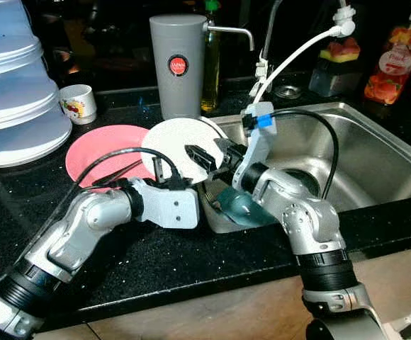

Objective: Kitchen organization

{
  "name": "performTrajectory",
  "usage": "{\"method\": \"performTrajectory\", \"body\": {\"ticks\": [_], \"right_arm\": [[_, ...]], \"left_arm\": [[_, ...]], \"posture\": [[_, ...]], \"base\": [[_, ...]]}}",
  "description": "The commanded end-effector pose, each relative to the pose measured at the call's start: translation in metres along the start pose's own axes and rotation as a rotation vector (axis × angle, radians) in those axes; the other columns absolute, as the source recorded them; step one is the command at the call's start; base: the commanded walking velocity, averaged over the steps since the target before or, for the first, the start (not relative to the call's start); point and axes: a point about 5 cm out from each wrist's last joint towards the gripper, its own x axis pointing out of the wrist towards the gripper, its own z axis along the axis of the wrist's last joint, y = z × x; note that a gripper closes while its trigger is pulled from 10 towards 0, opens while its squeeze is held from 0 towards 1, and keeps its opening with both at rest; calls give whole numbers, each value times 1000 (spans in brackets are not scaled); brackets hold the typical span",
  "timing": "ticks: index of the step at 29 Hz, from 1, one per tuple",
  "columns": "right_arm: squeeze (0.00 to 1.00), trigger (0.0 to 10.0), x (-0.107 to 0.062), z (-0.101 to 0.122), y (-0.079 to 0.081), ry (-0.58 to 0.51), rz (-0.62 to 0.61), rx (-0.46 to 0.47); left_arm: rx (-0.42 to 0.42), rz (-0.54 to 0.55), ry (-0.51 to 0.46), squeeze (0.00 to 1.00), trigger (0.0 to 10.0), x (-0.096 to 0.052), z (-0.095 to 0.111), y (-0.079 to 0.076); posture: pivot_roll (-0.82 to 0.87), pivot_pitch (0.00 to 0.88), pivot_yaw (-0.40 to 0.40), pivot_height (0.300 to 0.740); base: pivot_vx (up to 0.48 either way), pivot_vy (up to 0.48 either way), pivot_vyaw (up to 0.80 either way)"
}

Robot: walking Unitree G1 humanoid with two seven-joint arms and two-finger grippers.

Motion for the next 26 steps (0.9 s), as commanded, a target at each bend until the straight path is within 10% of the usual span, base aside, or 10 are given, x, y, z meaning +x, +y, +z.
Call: {"method": "performTrajectory", "body": {"ticks": [1, 26], "right_arm": [[0, 10000, 0, -6, 0, 44, -7, -8], [0, 10000, -5, 2, -30, 38, -244, 8]], "left_arm": [[12, -19, -10, 0, 0, 2, 1, -1], [123, 35, 69, 0, 0, 0, -13, 8]], "posture": [[63, 46, 69, 740], [60, 26, 64, 740]], "base": [[0, 0, 0], [0, 0, 0]]}}
